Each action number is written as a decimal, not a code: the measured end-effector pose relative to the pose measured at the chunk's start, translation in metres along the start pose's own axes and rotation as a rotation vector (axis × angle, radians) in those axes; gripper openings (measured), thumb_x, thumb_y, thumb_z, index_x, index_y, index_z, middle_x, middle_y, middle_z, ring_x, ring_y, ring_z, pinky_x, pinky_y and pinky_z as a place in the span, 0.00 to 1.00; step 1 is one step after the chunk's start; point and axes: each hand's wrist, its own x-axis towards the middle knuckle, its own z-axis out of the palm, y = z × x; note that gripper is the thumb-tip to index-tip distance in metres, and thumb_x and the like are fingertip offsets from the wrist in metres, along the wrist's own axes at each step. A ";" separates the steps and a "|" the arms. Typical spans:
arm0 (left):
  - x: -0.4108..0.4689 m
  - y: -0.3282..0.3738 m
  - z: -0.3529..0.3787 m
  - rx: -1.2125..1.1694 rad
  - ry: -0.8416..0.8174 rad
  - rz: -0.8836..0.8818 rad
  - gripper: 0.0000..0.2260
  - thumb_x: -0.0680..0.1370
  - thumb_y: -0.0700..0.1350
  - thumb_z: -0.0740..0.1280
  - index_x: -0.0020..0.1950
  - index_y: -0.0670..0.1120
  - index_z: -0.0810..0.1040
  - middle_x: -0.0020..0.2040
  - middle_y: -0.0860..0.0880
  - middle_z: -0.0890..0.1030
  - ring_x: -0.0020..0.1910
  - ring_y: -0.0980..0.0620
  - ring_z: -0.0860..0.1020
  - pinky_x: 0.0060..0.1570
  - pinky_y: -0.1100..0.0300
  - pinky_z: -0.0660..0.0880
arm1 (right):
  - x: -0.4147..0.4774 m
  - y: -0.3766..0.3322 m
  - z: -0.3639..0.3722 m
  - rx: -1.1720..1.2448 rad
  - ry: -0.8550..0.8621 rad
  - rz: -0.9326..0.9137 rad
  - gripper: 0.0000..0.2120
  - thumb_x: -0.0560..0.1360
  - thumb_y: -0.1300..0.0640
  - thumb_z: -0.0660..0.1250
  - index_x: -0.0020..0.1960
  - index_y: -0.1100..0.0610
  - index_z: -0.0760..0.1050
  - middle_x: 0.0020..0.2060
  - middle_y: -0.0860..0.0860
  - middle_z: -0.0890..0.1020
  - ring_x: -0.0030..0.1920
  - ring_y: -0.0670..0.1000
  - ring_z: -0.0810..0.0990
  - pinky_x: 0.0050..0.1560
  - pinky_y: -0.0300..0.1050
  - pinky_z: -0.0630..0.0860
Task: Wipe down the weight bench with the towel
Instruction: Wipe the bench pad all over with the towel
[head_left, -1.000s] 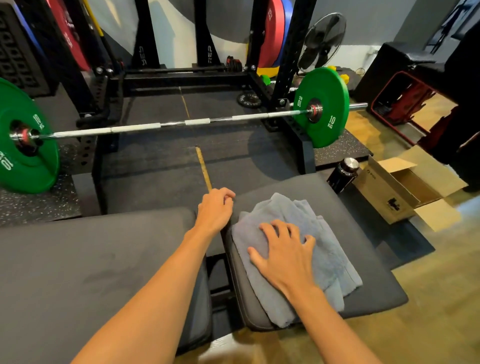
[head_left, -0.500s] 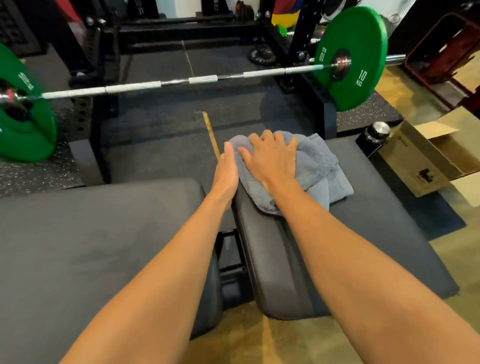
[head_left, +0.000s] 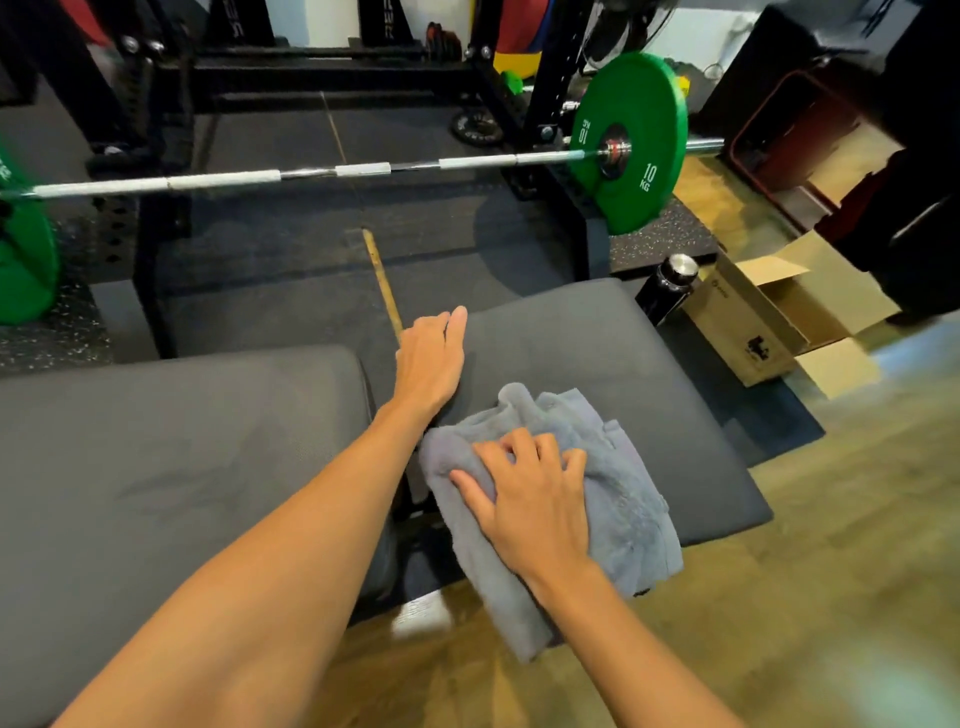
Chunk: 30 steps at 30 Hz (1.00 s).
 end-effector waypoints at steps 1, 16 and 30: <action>0.007 0.003 0.002 -0.003 0.009 -0.035 0.23 0.81 0.58 0.48 0.30 0.49 0.65 0.42 0.38 0.78 0.52 0.34 0.75 0.54 0.44 0.71 | 0.018 0.002 0.005 -0.004 -0.001 0.016 0.18 0.78 0.36 0.55 0.46 0.47 0.76 0.44 0.48 0.76 0.44 0.55 0.73 0.43 0.54 0.65; 0.008 0.004 0.002 0.484 -0.034 0.114 0.21 0.82 0.57 0.48 0.52 0.45 0.75 0.59 0.42 0.78 0.61 0.37 0.72 0.62 0.40 0.64 | 0.135 0.047 0.028 0.100 -0.023 0.089 0.17 0.78 0.38 0.57 0.53 0.49 0.75 0.51 0.50 0.76 0.52 0.56 0.72 0.48 0.55 0.63; 0.037 0.033 0.079 0.329 0.078 0.225 0.18 0.83 0.46 0.53 0.39 0.44 0.76 0.45 0.42 0.82 0.48 0.40 0.76 0.54 0.51 0.65 | 0.123 0.122 0.030 0.014 0.088 0.121 0.18 0.77 0.39 0.55 0.43 0.51 0.75 0.40 0.50 0.76 0.42 0.56 0.74 0.41 0.54 0.66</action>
